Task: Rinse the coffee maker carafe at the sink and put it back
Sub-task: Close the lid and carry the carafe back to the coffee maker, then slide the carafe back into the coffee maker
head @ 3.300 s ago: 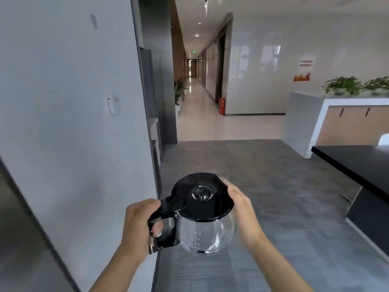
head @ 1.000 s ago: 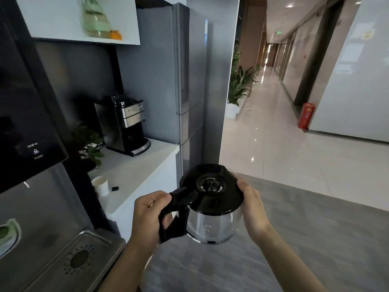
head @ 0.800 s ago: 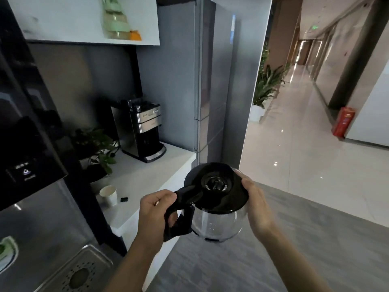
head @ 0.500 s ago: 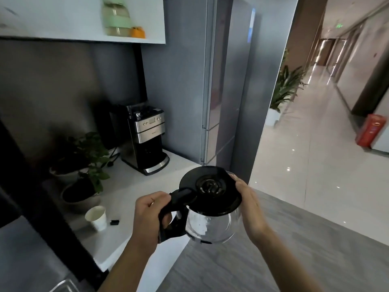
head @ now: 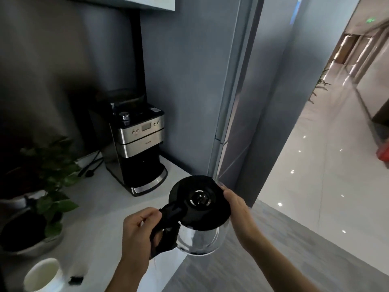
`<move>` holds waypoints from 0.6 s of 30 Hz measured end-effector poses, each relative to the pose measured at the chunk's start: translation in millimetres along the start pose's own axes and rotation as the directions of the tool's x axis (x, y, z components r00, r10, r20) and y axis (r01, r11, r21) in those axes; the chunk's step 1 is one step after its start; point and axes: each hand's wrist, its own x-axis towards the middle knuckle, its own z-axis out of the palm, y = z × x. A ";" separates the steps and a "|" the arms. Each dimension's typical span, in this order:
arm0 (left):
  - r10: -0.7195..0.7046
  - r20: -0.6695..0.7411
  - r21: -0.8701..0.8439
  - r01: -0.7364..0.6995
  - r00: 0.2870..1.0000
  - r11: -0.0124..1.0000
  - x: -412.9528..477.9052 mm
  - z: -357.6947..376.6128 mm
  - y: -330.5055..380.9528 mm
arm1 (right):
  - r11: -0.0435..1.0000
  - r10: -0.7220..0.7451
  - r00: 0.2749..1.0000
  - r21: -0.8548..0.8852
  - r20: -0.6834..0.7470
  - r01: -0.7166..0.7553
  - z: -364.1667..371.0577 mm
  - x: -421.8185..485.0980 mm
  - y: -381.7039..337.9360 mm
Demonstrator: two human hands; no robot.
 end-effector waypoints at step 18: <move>-0.020 -0.505 0.057 0.056 0.863 0.997 148.0 1.3 -76.8 | 0.974 0.197 0.862 0.007 0.467 -0.226 52.0 254.6 105.2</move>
